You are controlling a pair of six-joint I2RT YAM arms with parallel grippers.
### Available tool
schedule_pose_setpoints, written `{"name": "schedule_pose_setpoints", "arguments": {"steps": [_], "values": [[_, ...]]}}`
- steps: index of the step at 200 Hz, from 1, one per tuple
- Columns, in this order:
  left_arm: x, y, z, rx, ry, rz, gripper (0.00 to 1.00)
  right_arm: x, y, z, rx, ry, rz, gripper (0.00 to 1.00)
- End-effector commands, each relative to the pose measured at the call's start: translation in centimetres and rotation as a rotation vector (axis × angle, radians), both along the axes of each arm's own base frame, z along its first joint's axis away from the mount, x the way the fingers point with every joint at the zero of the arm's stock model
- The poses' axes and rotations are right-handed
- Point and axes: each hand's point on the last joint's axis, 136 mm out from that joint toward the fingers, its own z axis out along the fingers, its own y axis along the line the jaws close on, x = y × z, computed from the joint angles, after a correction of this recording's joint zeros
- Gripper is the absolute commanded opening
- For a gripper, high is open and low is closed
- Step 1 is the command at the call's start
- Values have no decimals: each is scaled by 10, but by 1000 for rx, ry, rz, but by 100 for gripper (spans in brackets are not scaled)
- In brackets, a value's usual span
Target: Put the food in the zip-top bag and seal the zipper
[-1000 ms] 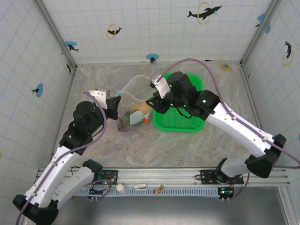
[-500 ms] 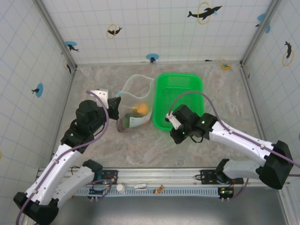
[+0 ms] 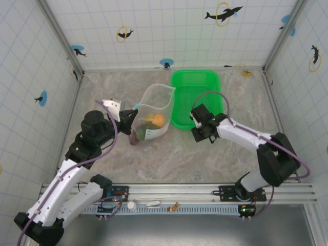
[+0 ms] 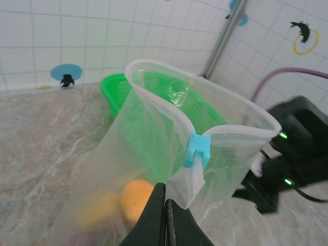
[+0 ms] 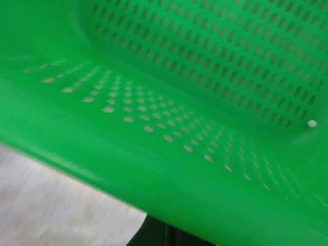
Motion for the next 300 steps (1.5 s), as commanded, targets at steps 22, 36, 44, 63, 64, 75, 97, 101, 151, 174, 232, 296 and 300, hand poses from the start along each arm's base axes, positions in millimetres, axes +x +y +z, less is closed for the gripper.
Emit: {"name": "schedule_pose_setpoints", "arguments": {"steps": [22,36,44,63,64,75,97,101,151,174,232,296,300], "values": [[-33,-29,14,-35,-47,-262,0,66,35,104,200,-357,16,19],[-41,-35,15,-36,-48,-328,0,55,51,148,306,-466,141,24],[-43,-36,13,-28,-50,-342,0,46,58,175,355,-532,223,27],[-42,-36,1,9,-75,-346,0,26,67,223,364,-676,417,28],[-42,-36,0,11,-76,-348,0,24,68,224,366,-678,427,28],[-48,-39,-6,28,-103,-394,0,4,80,242,356,-733,598,28],[-62,-45,-14,28,-128,-491,0,-39,103,261,377,-815,901,28],[-64,-46,-15,26,-129,-508,0,-49,108,262,394,-821,959,28],[-76,-48,-22,8,-100,-563,0,-118,160,270,405,-837,1342,23],[-82,-49,-22,10,-98,-580,0,-131,176,277,461,-788,1408,27],[-87,-48,-20,29,-114,-589,0,-130,195,264,426,-692,1445,28],[-90,-48,-18,36,-122,-597,0,-129,196,249,408,-593,1443,23],[-90,-48,-18,36,-122,-597,0,-130,196,248,405,-592,1447,21]]}}
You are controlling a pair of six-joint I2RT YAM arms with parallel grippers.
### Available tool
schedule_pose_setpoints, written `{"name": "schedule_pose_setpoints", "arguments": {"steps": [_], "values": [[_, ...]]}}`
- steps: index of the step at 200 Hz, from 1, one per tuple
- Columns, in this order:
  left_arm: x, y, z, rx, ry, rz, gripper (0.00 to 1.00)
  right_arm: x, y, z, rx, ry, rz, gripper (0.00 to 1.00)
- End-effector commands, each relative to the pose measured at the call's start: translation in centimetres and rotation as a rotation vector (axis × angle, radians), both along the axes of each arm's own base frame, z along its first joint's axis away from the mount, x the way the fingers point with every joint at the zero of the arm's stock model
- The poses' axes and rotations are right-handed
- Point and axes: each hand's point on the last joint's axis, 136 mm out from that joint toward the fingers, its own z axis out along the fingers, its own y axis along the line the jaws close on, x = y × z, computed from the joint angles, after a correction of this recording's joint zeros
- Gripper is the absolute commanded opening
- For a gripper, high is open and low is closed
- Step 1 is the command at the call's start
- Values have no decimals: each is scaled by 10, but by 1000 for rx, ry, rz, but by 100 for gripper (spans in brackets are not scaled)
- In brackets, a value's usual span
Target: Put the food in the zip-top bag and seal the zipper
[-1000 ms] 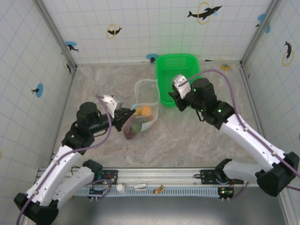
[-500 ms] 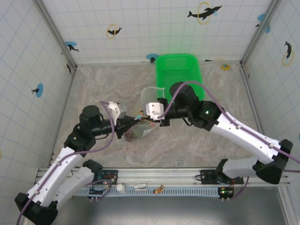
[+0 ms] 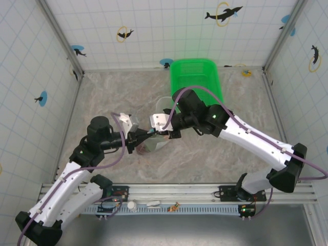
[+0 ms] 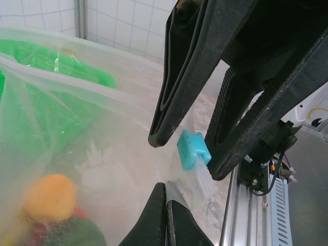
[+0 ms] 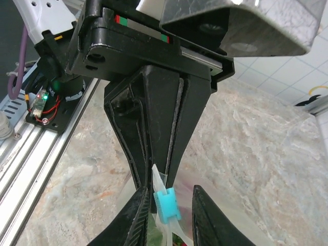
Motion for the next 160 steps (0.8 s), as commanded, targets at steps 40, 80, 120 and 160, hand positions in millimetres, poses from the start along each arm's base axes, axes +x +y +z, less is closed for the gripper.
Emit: {"name": "schedule_pose_setpoints", "arguments": {"steps": [40,80,120,160], "values": [[-5,0,15,-3,-55,-17,5,-6,1,18,26,-1,24,0],[-1,1,31,-19,-94,5,30,-6,3,41,102,18,-11,0],[1,-3,45,-32,-135,-11,14,-8,4,43,108,26,-33,0],[2,-3,57,-50,-189,-4,0,0,8,51,137,70,-100,0]]}}
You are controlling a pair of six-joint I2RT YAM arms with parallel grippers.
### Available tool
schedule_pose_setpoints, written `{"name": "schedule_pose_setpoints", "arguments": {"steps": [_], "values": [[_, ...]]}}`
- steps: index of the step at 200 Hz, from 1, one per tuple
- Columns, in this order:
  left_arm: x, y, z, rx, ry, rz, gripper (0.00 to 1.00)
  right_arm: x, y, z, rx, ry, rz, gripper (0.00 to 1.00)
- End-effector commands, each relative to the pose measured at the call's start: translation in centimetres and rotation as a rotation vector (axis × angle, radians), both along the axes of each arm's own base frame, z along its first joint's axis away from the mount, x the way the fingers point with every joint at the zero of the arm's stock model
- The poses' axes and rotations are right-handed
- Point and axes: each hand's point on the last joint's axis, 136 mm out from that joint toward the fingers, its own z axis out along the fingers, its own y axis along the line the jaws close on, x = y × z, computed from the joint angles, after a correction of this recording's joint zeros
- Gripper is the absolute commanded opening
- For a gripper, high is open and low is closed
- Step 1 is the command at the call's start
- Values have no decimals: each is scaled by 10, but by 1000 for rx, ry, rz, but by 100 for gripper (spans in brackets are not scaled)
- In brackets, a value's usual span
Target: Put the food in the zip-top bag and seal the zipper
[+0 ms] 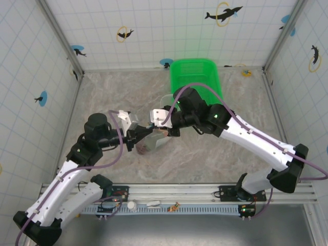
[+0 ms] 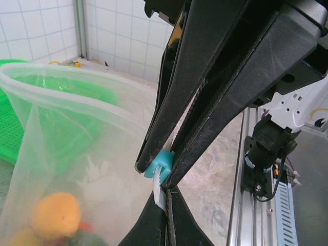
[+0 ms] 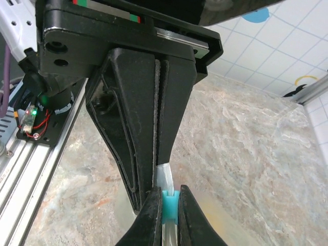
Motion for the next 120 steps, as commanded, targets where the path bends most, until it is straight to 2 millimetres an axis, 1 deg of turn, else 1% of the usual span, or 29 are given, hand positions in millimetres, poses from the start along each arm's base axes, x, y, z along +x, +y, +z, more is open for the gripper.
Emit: {"name": "schedule_pose_setpoints", "arguments": {"steps": [1,3,6,30,50,80,103,120], "values": [[1,0,32,-47,-124,3,0,-6,7,38,102,18,-13,0],[2,0,33,-48,-128,5,0,-2,6,39,100,10,-38,0],[2,0,34,-49,-133,9,0,0,7,41,101,10,-49,0],[11,5,47,-52,-178,68,0,5,9,52,108,7,-70,0],[15,8,62,-65,-219,107,0,10,9,61,116,-15,-88,0],[22,14,84,-84,-273,165,0,15,4,73,135,-50,-125,0],[23,16,97,-99,-299,179,0,19,-3,78,145,-63,-148,0],[23,17,105,-113,-314,189,0,25,-8,77,144,-68,-177,0]]}}
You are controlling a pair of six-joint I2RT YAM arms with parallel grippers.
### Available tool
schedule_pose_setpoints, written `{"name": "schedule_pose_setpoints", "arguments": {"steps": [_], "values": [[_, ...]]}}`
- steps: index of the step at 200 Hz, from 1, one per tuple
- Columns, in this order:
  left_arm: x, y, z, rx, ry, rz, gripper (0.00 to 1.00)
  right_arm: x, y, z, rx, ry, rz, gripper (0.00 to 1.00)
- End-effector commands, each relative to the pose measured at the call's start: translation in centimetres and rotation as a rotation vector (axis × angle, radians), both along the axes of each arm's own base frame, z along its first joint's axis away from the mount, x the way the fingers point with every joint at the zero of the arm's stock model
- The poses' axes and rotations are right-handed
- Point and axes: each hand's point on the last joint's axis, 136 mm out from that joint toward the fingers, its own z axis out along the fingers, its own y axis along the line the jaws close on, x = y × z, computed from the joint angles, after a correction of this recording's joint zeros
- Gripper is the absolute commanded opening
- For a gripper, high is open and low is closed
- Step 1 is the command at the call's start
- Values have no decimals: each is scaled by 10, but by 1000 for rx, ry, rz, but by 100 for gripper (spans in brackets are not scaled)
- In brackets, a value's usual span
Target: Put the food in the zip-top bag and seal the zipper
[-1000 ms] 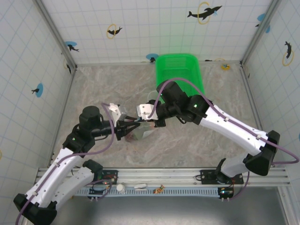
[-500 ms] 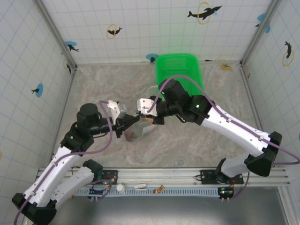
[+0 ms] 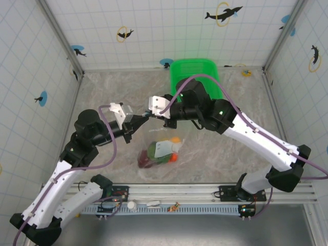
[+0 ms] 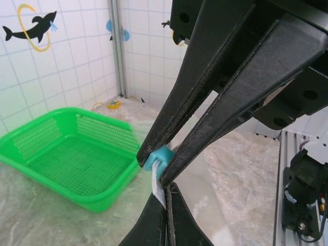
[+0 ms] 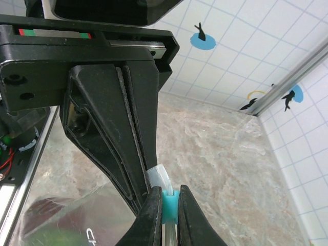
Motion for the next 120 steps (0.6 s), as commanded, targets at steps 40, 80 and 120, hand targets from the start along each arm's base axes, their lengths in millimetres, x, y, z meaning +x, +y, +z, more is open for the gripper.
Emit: {"name": "schedule_pose_setpoints", "arguments": {"steps": [40,80,120], "values": [[3,12,51,-74,-177,79,0,13,-24,13,46,17,-95,0],[2,11,45,-59,-185,68,0,21,-35,6,75,86,-125,0],[-3,9,36,-62,-198,41,0,23,-44,-7,96,150,-134,0]]}}
